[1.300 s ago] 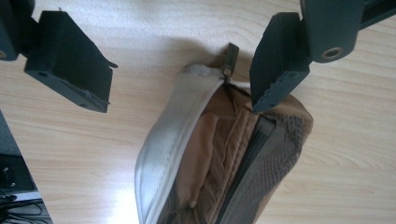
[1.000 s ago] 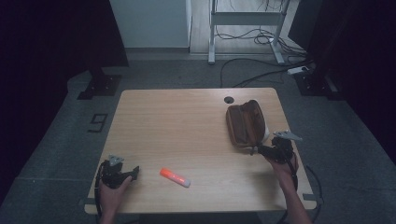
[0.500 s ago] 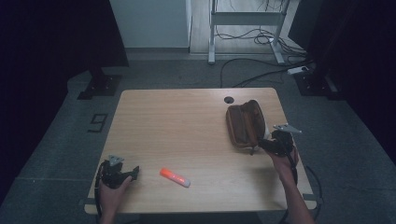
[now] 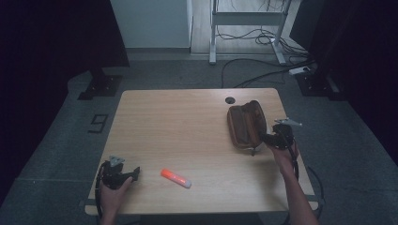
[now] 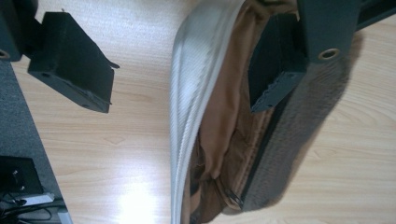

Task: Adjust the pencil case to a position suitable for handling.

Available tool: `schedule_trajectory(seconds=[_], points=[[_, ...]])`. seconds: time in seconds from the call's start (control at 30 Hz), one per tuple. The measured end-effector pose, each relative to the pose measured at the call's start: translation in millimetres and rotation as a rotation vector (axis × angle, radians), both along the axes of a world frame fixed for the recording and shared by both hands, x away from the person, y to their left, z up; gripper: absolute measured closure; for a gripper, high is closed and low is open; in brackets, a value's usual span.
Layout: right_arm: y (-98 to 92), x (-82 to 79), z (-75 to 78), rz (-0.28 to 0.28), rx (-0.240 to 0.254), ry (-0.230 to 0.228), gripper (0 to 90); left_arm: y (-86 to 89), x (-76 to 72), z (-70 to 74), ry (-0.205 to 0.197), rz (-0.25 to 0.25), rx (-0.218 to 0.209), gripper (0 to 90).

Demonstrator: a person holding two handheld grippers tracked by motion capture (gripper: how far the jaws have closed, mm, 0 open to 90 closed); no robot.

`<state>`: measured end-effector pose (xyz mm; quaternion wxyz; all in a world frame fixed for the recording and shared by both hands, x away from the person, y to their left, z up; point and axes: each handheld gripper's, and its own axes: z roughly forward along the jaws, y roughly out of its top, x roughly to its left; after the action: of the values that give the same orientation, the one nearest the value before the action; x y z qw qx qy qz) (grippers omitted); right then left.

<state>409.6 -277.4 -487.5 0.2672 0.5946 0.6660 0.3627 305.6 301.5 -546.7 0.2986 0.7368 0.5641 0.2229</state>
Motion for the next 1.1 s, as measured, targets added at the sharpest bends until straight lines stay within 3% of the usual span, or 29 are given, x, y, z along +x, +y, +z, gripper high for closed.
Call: schedule_trajectory(seconds=[0.5,0.9,1.1], points=[[7.1,28.7,-20.4,0.013,-0.004,0.042,42.7,0.0,0.0,0.1,0.001,0.0,0.0,14.7],[8.7,34.5,-29.6,0.023,0.036,0.079,66.5,0.1,0.0,0.2,0.002,-0.001,0.0,14.7],[7.3,34.2,-29.0,0.011,0.053,0.059,79.7,0.0,0.0,0.1,0.001,0.0,0.0,14.7]])
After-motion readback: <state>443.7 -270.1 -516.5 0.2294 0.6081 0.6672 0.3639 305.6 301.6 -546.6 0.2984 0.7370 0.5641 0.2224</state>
